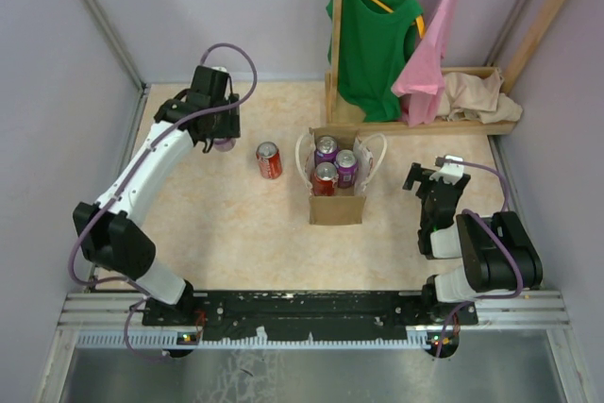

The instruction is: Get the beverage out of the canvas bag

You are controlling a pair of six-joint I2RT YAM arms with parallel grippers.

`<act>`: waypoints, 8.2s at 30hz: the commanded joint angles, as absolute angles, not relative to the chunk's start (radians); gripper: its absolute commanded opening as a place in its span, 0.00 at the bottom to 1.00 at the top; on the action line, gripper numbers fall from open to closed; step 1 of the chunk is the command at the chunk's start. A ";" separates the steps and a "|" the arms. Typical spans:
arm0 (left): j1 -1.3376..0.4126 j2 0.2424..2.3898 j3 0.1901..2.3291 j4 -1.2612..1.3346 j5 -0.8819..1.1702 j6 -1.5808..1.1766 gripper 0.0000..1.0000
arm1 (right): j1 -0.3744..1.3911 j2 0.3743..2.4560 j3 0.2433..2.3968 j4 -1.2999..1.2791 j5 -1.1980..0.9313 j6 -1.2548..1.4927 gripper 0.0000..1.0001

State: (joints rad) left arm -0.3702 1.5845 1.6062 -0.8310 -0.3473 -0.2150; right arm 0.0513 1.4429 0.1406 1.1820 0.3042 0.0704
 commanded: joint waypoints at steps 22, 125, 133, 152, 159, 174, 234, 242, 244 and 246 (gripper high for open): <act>-0.320 1.670 1.401 -0.573 -0.251 -0.330 0.00 | 0.050 1.443 0.167 1.244 0.316 0.061 0.99; -0.820 1.996 1.856 -0.824 -0.102 -0.159 0.89 | 0.050 1.443 0.167 1.243 0.316 0.061 0.99; -0.821 1.968 1.844 -0.795 -0.039 -0.148 0.91 | 0.051 1.444 0.167 1.243 0.315 0.061 0.99; -0.821 2.061 1.822 -0.787 -0.019 -0.157 0.93 | 0.050 1.443 0.166 1.243 0.316 0.060 0.99; -0.821 2.092 1.814 -0.782 -0.035 -0.163 0.76 | 0.050 1.443 0.167 1.243 0.315 0.061 0.99; -0.816 2.147 1.834 -0.822 -0.066 -0.168 0.00 | 0.050 1.443 0.167 1.243 0.315 0.061 0.99; -0.619 1.389 1.865 -0.842 -0.360 -0.106 0.00 | 0.051 1.443 0.167 1.243 0.315 0.061 0.99; -0.618 1.247 1.534 -0.859 -0.381 -0.243 0.00 | 0.051 1.443 0.167 1.243 0.315 0.060 0.99; -0.618 1.217 1.472 -0.859 -0.383 -0.267 0.00 | 0.051 1.443 0.167 1.243 0.316 0.061 0.99; -0.618 1.185 1.408 -0.857 -0.406 -0.296 0.00 | 0.051 1.443 0.167 1.243 0.316 0.060 0.99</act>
State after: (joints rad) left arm -0.6182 1.2846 1.4700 -0.9234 -0.3527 -0.2134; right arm 0.0513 1.4429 0.1406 1.1820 0.3042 0.0704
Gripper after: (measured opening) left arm 0.714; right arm 0.991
